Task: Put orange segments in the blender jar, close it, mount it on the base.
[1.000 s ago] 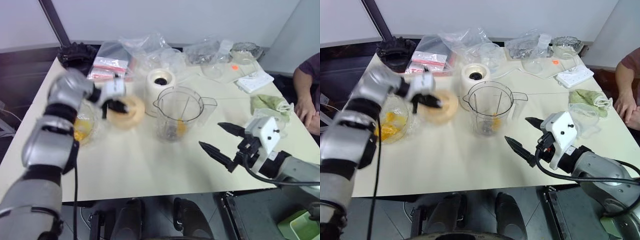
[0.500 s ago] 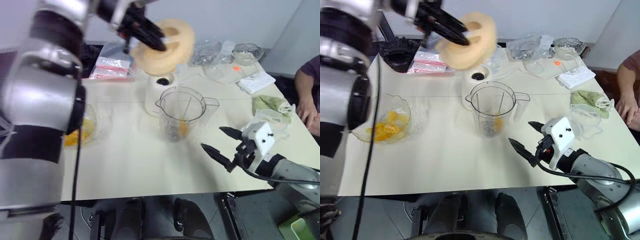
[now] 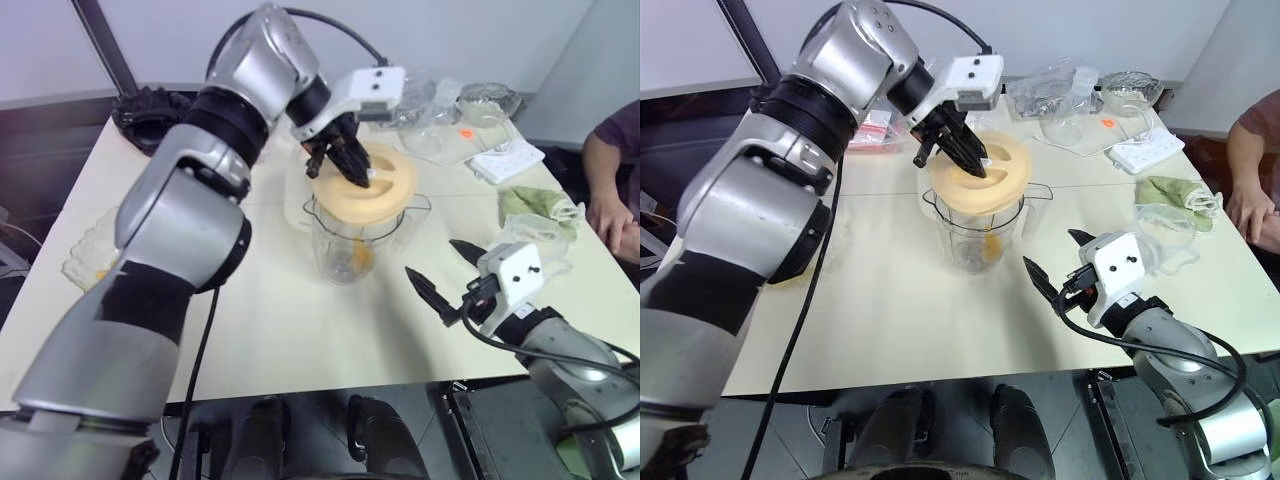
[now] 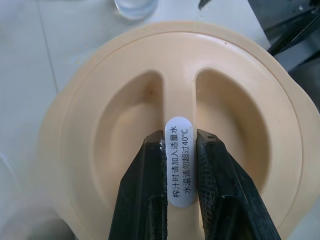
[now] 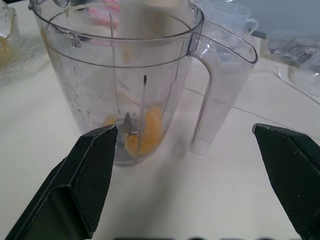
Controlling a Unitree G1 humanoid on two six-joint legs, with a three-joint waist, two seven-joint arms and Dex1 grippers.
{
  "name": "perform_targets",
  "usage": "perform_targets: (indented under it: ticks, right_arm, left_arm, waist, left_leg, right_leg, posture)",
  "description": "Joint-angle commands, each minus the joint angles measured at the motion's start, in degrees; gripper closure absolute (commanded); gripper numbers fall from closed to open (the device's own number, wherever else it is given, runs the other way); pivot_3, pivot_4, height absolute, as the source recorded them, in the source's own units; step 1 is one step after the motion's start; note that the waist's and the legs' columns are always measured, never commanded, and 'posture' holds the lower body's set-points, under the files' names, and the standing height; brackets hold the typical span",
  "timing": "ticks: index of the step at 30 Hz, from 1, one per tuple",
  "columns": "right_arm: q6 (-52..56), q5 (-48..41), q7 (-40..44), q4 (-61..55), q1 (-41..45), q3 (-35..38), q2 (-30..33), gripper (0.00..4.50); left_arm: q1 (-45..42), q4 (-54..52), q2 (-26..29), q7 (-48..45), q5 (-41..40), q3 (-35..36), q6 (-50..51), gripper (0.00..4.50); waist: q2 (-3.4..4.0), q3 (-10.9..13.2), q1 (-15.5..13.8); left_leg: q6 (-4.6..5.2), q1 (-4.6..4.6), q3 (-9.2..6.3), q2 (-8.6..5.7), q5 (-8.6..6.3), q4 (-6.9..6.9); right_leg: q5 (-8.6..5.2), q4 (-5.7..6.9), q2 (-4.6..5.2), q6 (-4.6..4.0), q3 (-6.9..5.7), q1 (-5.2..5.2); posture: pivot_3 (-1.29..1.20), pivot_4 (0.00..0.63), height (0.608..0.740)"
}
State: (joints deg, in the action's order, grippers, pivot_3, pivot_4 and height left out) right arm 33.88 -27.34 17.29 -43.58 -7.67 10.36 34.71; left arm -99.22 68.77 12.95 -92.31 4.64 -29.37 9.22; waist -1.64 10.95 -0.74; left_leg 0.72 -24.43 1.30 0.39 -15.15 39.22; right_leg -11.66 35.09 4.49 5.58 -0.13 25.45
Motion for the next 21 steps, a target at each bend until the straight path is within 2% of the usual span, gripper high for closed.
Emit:
perform_targets:
  ticks: [1,15,21]
  right_arm:
    - [-1.08,1.25,-0.22,-0.93,0.66,0.57,-0.89,0.00]
    - [-1.46,4.66,-0.62,-1.31,0.09,-0.53,-4.56,0.00]
    - [-6.51,10.22,-1.81,9.12,4.93,-5.18,-8.80,0.00]
  left_arm:
    - [0.57,-1.82,-1.43,-0.17,2.09,0.22,-0.05,4.28]
    - [3.36,1.23,-5.19,1.84,7.74,1.88,-4.15,4.28]
    - [5.81,3.12,-5.18,1.50,9.85,2.04,-4.22,4.28]
  waist:
    - [0.00,0.00,-0.05]
    - [0.04,-0.04,-0.17]
    - [0.07,-0.10,0.04]
  left_leg:
    - [0.00,-0.01,0.00,-0.01,0.00,0.00]
    - [0.00,0.04,-0.03,-0.13,0.00,0.02]
    - [0.00,0.38,-0.02,-0.15,0.00,0.05]
  right_leg:
    - [0.00,0.00,0.01,0.01,0.00,0.00]
    - [0.00,0.01,0.07,0.01,-0.01,-0.09]
    - [0.00,0.02,0.09,0.01,0.00,-0.39]
  posture:
    - [0.00,0.150,0.740]
    - [0.00,0.150,0.740]
    - [0.00,0.150,0.740]
